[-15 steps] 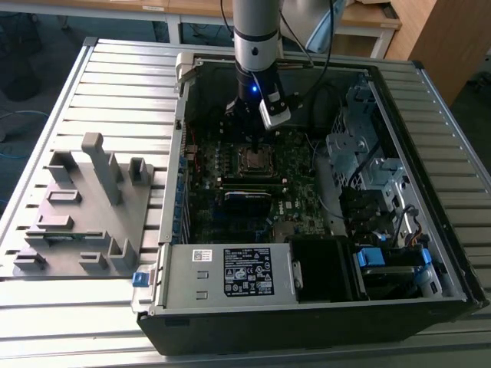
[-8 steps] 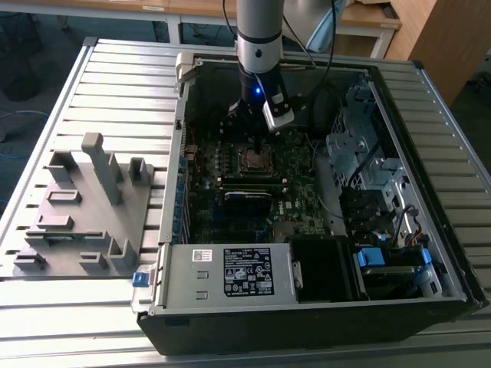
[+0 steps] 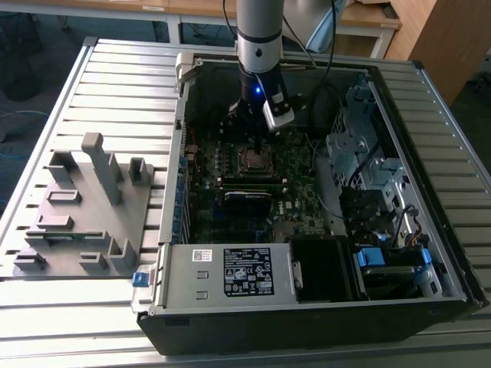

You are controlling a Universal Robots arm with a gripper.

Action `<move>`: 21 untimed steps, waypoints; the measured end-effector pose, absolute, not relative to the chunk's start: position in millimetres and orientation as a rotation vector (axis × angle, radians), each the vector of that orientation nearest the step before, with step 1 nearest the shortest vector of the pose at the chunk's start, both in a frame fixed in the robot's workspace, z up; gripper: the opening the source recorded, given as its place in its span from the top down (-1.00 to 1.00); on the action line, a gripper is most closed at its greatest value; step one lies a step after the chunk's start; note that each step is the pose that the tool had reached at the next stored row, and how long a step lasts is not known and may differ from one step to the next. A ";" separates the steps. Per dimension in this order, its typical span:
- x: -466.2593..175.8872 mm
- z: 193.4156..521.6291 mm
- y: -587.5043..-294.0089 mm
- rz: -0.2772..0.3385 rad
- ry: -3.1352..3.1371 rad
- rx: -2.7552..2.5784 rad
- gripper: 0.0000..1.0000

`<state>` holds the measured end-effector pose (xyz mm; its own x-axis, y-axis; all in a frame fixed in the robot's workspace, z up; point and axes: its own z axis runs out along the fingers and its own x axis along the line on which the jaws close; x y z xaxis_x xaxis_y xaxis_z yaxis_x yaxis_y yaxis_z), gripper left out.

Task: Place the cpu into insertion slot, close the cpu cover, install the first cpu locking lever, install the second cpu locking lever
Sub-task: 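Install the first cpu locking lever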

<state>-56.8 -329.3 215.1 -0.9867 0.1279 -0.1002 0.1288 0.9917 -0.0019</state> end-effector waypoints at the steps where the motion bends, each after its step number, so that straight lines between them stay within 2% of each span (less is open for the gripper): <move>1: -56.9 215.6 -329.3 -0.013 3.035 0.196 0.80; 21: -56.7 216.9 -329.3 -0.016 3.058 0.197 0.80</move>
<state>-56.7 -329.3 216.9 -0.9887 0.1280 -0.0780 0.1288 0.9917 -0.0057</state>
